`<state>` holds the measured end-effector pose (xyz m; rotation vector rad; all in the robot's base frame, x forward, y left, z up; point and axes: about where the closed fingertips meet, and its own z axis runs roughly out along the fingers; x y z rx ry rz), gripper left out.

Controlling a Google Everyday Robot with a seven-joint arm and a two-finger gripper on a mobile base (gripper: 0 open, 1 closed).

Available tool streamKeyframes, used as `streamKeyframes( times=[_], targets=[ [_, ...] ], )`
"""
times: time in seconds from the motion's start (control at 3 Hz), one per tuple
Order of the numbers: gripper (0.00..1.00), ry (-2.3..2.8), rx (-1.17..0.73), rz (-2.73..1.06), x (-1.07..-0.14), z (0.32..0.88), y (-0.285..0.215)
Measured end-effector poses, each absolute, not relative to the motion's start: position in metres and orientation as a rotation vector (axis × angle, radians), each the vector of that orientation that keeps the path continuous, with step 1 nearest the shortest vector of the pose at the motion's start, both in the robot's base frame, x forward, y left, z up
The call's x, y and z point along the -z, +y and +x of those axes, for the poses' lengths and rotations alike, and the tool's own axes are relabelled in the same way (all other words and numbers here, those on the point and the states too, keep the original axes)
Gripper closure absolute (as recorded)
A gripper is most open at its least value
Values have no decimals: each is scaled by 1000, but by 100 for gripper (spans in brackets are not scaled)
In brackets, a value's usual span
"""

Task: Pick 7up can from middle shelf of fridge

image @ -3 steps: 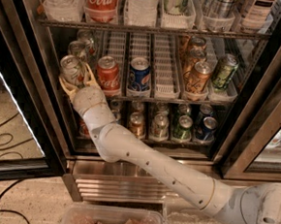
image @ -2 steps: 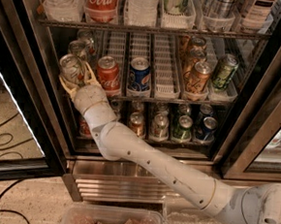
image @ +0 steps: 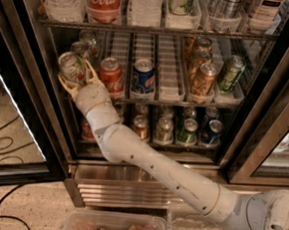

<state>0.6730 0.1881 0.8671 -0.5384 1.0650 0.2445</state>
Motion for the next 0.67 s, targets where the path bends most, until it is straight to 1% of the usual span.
streamKeyframes(
  times=[0.67],
  targets=[
    [100, 998, -225, -497, -887, 675, 177]
  ],
)
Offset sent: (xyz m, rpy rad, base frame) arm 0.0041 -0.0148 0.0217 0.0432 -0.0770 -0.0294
